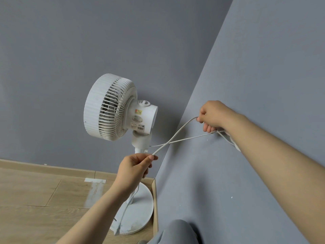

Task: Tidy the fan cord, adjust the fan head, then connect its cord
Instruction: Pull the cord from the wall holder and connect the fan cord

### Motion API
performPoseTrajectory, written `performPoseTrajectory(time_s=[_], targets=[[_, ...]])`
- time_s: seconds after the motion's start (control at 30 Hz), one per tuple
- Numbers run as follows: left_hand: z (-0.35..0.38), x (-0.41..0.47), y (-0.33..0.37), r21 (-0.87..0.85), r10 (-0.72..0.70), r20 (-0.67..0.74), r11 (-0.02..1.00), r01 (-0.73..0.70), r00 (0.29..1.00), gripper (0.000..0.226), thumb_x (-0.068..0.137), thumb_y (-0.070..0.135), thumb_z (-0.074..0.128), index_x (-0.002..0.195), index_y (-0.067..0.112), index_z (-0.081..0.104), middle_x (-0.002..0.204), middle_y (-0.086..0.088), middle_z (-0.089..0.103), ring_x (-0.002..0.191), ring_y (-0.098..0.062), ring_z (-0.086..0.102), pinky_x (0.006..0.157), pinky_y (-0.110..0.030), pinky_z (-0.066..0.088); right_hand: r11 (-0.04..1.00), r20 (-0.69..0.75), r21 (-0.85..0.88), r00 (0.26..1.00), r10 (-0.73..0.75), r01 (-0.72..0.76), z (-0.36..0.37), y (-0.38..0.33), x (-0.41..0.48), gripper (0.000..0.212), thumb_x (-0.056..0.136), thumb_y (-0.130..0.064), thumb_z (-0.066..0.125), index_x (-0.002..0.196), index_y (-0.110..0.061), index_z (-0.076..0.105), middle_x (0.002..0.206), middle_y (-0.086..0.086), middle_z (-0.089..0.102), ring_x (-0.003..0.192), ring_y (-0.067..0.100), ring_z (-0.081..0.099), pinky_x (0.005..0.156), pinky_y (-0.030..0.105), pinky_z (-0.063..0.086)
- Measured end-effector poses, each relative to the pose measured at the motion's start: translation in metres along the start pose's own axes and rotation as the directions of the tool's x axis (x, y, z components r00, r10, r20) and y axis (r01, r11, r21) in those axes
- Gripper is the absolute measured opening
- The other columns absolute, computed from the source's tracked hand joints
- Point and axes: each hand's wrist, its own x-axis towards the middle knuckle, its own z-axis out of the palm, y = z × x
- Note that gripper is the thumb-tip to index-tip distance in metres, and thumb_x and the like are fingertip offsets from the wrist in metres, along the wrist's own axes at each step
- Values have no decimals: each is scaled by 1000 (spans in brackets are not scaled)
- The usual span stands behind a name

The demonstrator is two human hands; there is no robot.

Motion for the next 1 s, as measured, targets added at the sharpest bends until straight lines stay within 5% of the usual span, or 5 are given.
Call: performPoseTrajectory(time_s=[0.33,0.53,0.6,0.77,1.0], targets=[[6,-5,1,-6,3,50,1000,-3,999,19,93,14,58,90,11,77,58,3,54,52,-10,47,50,-16,42,996,32,-28,996,81,-81,-29,18,6,19,96,-8,47,77,-5,50,83,26,70,50,23,58,61,30,47],[11,-8,11,-8,32,77,999,-31,996,18,93,16,59,91,13,77,61,3,55,54,-10,47,50,-13,41,938,74,-213,953,294,-272,-44,12,13,26,98,-18,42,80,-7,58,55,1,67,33,13,53,70,30,52],[13,-9,14,-12,45,83,999,-44,996,18,93,16,59,92,12,77,61,3,55,53,-10,46,50,-12,41,930,85,-217,943,322,-298,-48,12,14,30,99,-19,39,78,-7,57,66,4,68,34,11,54,60,24,50],[14,-14,20,-16,65,89,998,-64,994,18,93,17,59,92,13,77,61,3,56,53,-10,47,51,-13,42,919,95,-124,917,387,-374,-55,14,4,43,100,-23,34,58,-15,39,43,1,49,28,9,42,32,12,37],[16,-18,26,-15,75,65,997,-74,995,20,94,14,57,90,13,77,60,2,57,54,-12,48,50,-13,42,949,48,32,949,311,-312,-69,13,-27,37,100,-24,43,70,-6,56,87,14,69,58,16,57,37,14,46]])
